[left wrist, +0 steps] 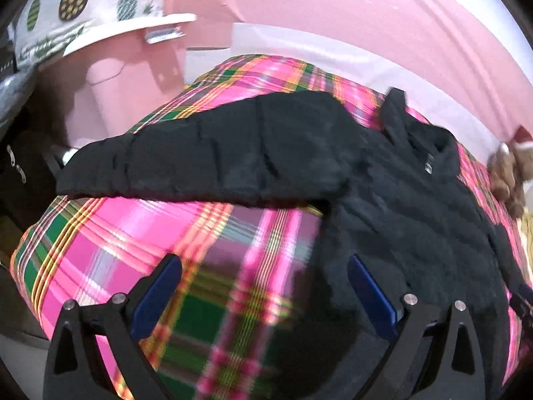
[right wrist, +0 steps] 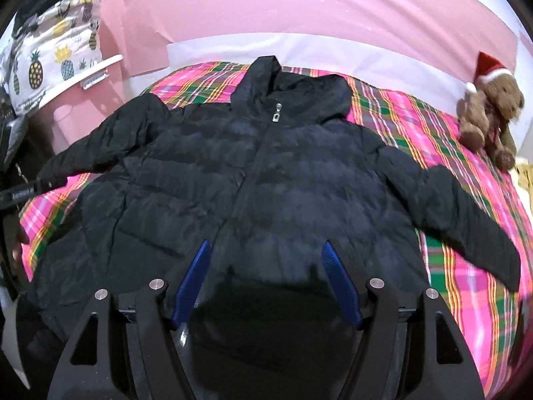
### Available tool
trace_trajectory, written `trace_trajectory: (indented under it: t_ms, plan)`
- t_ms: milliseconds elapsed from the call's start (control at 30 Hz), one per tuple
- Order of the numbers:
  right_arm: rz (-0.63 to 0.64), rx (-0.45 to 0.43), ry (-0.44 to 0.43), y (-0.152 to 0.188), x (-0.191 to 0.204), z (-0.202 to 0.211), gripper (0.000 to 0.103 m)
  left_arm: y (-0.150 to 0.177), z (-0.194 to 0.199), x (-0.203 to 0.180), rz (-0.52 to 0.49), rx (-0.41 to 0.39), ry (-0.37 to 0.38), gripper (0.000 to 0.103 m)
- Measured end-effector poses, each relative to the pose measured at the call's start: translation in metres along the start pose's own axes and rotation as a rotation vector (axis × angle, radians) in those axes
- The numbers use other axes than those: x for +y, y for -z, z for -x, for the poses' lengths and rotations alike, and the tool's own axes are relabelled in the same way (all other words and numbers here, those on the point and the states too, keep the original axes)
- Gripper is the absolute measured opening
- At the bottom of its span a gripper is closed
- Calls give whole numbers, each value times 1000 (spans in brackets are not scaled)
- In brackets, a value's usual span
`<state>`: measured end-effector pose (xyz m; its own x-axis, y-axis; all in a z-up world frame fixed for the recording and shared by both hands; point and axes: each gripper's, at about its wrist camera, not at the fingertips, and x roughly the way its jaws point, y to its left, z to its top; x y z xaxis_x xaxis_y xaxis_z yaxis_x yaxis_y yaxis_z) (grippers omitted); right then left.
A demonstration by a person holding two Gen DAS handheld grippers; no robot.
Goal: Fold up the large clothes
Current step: 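Grasp the jacket sleeve with the left gripper and lift it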
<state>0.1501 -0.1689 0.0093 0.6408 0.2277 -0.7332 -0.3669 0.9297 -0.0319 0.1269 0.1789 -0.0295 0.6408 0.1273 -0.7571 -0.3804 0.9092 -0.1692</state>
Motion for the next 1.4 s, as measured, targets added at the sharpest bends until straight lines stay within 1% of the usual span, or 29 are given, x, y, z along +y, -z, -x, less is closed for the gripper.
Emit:
trace_trajectory:
  t_ms: [67,167,233,333,367,500,567,633,667,733,767,800,833,900,967,1033,1100,1200,1300,1400]
  plan:
    - [14,4,1,-8,3,-10,69,-10,-13,14,34,0,-22,101]
    - [39,10,16,-19,8,-25,69,-21,-27,38,91,-9,-34,101]
    - [37,19,9,-26,10,-36,69,-27,-37,52,130,-15,-53,101]
    - [28,39,4,-33,14,-52,69,-34,-57,73,201,-1,-40,101]
    - [28,45,5,-35,14,-58,69,-34,-60,81,219,-4,-47,100]
    - [25,67,1,-40,16,-76,69,-38,-79,106,307,-16,-46,96]
    - [26,74,4,-40,15,-82,69,-40,-84,114,324,-43,-65,93]
    - [21,82,10,-40,12,-88,69,-44,-89,121,334,-67,-85,87]
    - [17,85,12,-39,10,-90,69,-46,-93,122,338,-76,-99,81]
    - [5,92,14,-37,5,-93,69,-49,-98,126,346,-85,-116,73]
    - [-8,93,14,-35,1,-93,69,-51,-100,128,349,-91,-116,62]
    - [-17,95,13,-35,-2,-94,69,-54,-101,129,348,-94,-104,47]
    - [-26,97,11,-33,-5,-93,69,-55,-101,129,348,-94,-86,40]
    - [-27,96,15,-30,-9,-91,69,-61,-96,125,331,-100,-93,23]
    - [-20,91,26,-27,-14,-86,67,-68,-85,118,300,-116,-88,19]
    - [-19,92,38,-23,-18,-83,65,-76,-68,108,271,-144,-72,17]
    - [-27,90,48,-20,-26,-79,62,-87,-44,93,231,-189,-54,17]
    - [-42,82,60,-15,-37,-70,62,-104,-10,69,179,-249,-6,16]
    - [-58,70,67,-12,-47,-59,62,-121,26,28,100,-306,64,15]
    - [-80,54,74,-9,-59,-46,62,-132,50,-17,27,-334,151,15]
